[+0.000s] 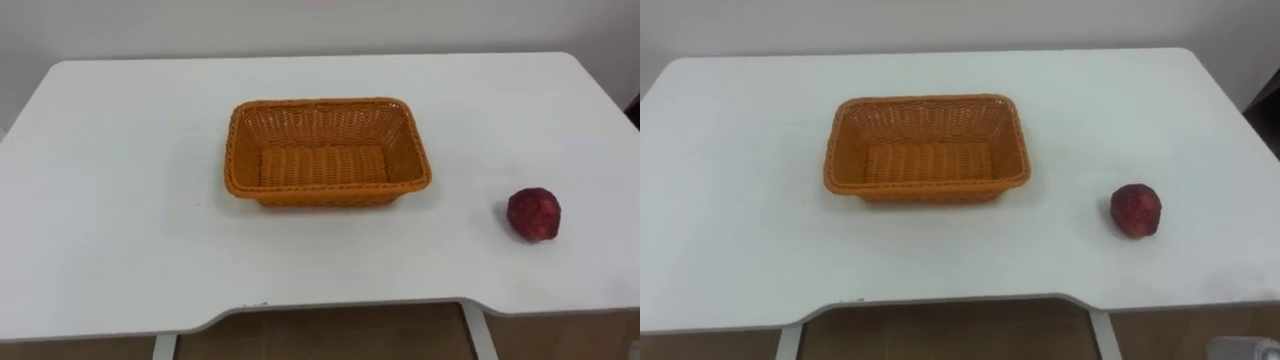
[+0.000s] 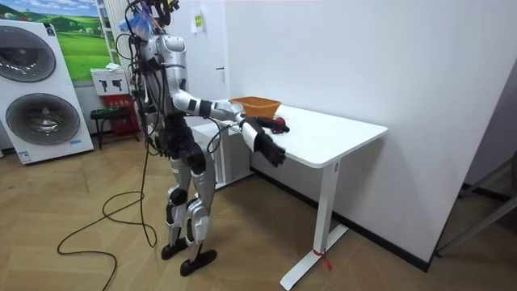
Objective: Pick and place apple
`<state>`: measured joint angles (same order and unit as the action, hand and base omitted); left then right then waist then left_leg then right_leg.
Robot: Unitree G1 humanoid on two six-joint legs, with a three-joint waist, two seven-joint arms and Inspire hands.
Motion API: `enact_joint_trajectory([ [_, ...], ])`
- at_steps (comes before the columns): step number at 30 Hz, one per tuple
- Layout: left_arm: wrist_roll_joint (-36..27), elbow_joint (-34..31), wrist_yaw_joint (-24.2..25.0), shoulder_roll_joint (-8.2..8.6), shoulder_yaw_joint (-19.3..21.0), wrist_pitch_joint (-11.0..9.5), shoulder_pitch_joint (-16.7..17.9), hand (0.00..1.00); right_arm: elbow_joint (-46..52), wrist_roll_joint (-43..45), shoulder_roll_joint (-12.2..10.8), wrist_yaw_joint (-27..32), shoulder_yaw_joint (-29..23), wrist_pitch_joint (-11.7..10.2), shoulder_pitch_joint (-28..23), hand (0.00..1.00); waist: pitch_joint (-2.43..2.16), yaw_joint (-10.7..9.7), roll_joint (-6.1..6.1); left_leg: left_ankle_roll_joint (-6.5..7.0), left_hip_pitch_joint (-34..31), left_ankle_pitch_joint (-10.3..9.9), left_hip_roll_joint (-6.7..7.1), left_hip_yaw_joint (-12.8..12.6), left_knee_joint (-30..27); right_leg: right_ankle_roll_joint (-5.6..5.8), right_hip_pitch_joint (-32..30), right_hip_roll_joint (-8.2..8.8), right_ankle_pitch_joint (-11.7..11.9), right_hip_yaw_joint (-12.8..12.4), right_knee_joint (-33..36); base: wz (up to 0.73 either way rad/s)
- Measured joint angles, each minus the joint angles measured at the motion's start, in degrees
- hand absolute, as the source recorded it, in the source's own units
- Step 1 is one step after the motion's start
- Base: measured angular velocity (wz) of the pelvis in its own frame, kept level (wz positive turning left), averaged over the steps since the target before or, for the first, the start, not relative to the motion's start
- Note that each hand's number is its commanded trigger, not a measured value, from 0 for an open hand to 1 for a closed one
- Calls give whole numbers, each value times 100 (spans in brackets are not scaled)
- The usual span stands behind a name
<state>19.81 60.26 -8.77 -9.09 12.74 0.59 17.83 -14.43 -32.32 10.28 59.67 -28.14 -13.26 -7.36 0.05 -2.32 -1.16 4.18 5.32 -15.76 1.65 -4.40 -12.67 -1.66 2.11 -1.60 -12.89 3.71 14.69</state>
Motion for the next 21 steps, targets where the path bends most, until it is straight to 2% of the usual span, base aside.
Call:
enact_joint_trajectory([
  [3,19,0,-75,-6,-71,-23,54,0,74,796,106,80,162,2,14,0,-8,116,-7,0,-11,0,-11,10,2,0,-6,1,0,13,-19,2],
  [8,120,28,-71,-6,-83,-20,33,0,232,1926,141,-190,673,11,21,0,-4,143,-16,0,-74,2,-24,20,-4,-5,-16,-3,40,23,-109,0],
  [13,118,-75,-62,-14,-334,-30,-13,0,232,2022,194,-920,1316,27,-44,0,-20,180,-24,-1,-33,3,-50,-16,0,-19,41,-23,85,21,-173,-3],
  [14,119,-72,-58,-18,-374,-30,-47,0,228,2057,193,-1110,1418,39,-76,0,6,216,-31,-2,28,3,-63,-22,6,-21,88,-38,110,2,-219,-8],
  [15,118,-73,-46,-31,-408,-30,-60,0,215,2088,194,-1274,1529,52,-81,0,12,259,-39,-2,37,3,-69,-30,19,-23,99,-42,111,-45,-216,-10],
  [21,112,-81,34,-82,-677,-28,-86,0,158,2159,200,-1979,2079,130,-77,0,21,279,-66,-6,37,6,-74,-30,24,-26,102,-39,124,-54,-214,-1],
])
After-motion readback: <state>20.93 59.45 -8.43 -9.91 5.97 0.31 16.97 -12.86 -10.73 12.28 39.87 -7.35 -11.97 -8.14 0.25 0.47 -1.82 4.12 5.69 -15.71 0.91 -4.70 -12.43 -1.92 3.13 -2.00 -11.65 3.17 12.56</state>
